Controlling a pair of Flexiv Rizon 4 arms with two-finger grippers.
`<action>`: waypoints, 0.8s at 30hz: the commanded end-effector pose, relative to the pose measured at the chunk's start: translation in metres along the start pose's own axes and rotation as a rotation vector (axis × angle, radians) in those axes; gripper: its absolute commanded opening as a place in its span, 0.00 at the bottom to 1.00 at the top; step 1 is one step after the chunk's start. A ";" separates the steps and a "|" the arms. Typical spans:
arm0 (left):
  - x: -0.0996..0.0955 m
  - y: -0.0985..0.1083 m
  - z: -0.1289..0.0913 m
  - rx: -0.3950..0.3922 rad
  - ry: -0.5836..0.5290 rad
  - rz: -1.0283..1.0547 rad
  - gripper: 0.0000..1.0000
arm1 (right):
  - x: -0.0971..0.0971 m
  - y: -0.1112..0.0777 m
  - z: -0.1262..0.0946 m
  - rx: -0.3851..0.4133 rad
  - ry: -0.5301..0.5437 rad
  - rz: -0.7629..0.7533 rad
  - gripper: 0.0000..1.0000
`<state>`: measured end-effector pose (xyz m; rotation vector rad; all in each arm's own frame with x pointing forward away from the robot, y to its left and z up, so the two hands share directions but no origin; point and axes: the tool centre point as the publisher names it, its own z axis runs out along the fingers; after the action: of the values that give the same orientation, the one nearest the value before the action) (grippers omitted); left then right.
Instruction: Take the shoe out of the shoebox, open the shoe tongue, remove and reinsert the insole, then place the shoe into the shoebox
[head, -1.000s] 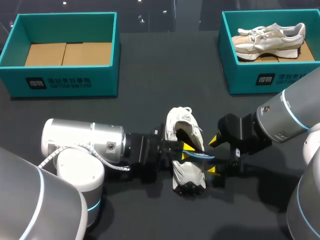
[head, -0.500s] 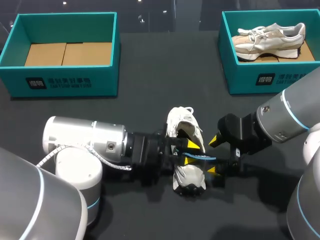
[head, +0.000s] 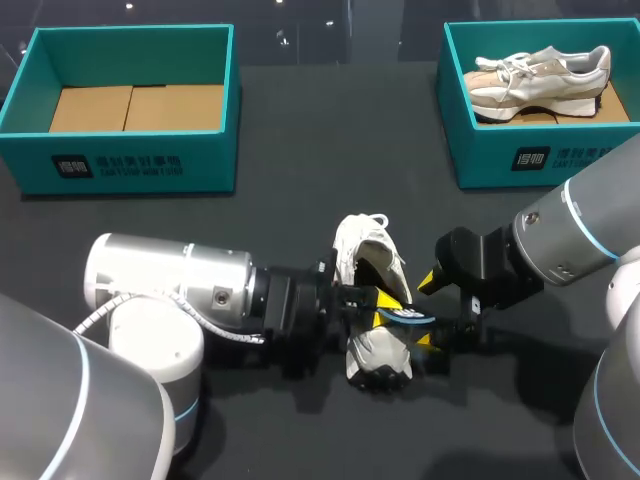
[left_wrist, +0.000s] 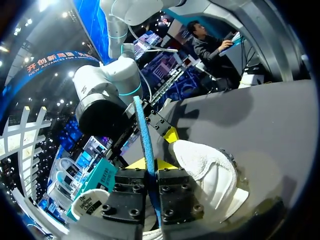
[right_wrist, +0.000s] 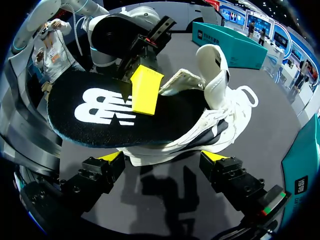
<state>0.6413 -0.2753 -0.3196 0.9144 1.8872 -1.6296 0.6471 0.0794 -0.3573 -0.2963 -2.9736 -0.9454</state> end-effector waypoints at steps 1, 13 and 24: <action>0.003 0.005 0.001 -0.001 0.000 0.012 0.00 | 0.002 0.000 0.000 0.003 -0.003 0.000 1.00; 0.009 0.040 -0.013 -0.072 -0.003 0.034 0.00 | 0.002 0.000 0.000 0.003 -0.003 0.000 1.00; 0.007 0.049 -0.013 -0.102 -0.011 0.017 0.00 | 0.002 0.000 0.000 0.003 -0.003 0.000 1.00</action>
<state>0.6706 -0.2579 -0.3508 0.8718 1.9324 -1.5075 0.6471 0.0794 -0.3573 -0.2963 -2.9736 -0.9454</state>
